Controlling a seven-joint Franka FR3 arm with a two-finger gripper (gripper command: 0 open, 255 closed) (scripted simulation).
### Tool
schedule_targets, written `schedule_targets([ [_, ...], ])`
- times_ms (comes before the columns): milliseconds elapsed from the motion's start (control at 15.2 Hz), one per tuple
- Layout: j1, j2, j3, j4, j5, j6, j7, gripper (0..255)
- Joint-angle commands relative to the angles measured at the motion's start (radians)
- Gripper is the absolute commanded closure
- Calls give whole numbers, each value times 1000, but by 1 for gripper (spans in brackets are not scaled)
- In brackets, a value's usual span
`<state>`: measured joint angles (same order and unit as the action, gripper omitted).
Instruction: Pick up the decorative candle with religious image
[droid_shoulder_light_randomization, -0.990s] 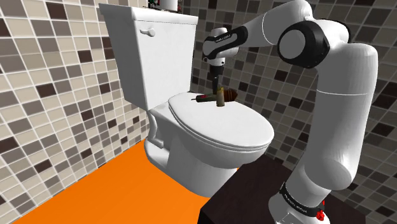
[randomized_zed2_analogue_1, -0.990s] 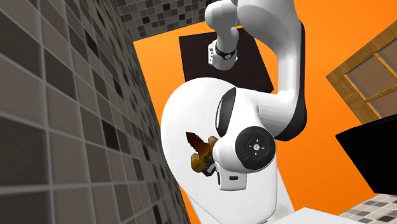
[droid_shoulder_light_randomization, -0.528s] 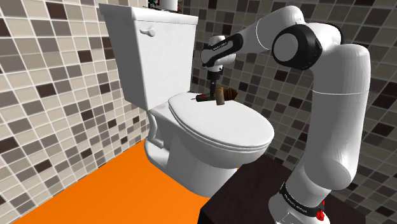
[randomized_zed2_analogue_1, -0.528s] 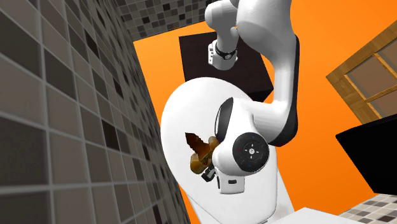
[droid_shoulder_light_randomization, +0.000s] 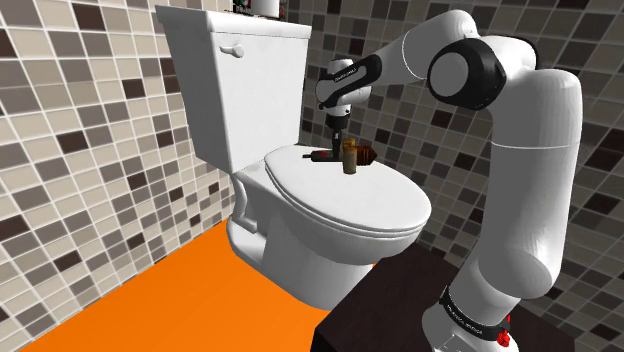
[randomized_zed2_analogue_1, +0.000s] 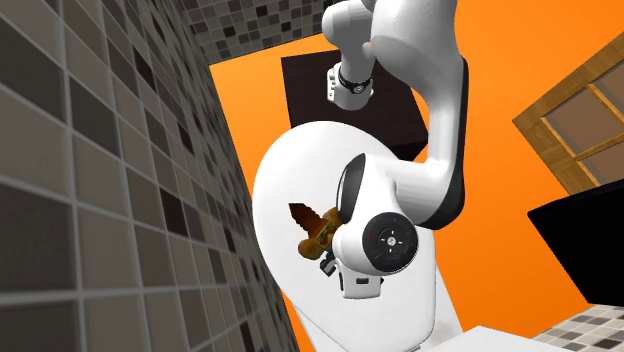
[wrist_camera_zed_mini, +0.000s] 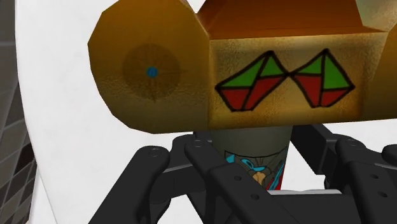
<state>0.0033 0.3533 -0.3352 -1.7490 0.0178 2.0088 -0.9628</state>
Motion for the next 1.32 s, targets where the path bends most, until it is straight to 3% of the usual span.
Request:
schedule_targets([
  [0,-1,6,-1,-5,0,-4,1,255],
  [1254,2,-42,-8,128,-16,-182,1,255],
])
